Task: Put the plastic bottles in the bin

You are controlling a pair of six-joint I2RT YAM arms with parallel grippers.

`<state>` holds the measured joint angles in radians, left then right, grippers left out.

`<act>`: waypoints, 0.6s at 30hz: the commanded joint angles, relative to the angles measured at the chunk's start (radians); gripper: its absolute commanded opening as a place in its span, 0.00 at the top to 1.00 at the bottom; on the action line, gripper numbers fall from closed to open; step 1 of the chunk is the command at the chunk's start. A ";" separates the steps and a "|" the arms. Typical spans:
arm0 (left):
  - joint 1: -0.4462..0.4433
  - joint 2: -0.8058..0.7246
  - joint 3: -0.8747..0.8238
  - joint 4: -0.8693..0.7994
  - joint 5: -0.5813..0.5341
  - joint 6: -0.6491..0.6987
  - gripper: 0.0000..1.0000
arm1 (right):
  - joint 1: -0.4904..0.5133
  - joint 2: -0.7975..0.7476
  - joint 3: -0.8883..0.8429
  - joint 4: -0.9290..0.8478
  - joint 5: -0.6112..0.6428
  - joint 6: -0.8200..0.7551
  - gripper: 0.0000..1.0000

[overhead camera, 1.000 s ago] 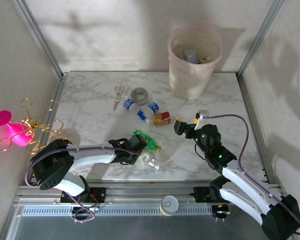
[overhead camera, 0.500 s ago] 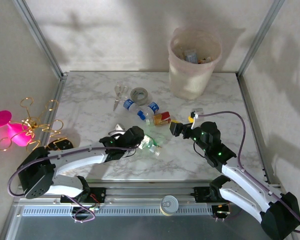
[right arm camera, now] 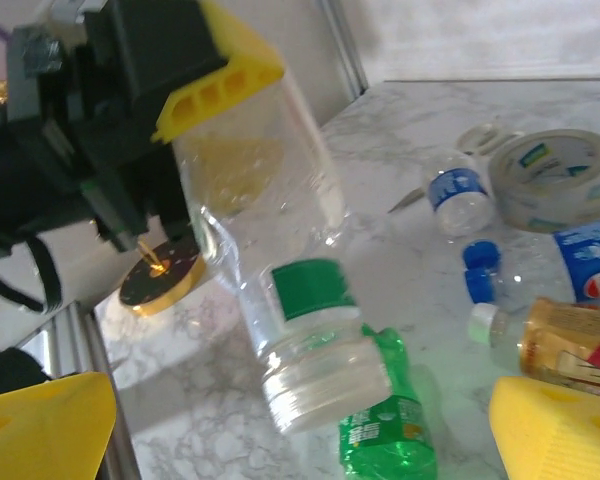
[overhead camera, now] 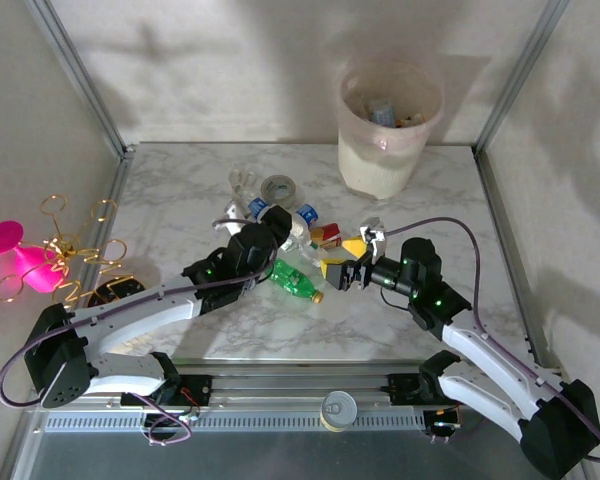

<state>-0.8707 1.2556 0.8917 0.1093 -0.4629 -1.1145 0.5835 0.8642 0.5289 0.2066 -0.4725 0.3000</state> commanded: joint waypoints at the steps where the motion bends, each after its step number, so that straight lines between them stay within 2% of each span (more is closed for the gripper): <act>1: 0.007 0.008 0.039 0.064 0.078 0.128 0.66 | 0.009 0.023 0.040 0.045 -0.098 0.001 0.07; 7: 0.011 0.014 0.035 0.095 0.140 0.148 0.65 | 0.010 0.063 0.031 0.088 -0.167 0.030 0.12; 16: 0.021 0.034 0.011 0.167 0.297 0.114 0.65 | 0.010 0.065 -0.006 0.115 -0.160 0.045 0.17; 18: 0.021 0.030 -0.002 0.189 0.318 0.106 0.64 | 0.010 0.070 0.001 0.103 -0.162 0.039 0.21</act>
<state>-0.8574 1.2865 0.9047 0.2283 -0.2150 -0.9981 0.5873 0.9318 0.5346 0.2745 -0.6071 0.3305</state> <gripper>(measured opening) 0.560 0.797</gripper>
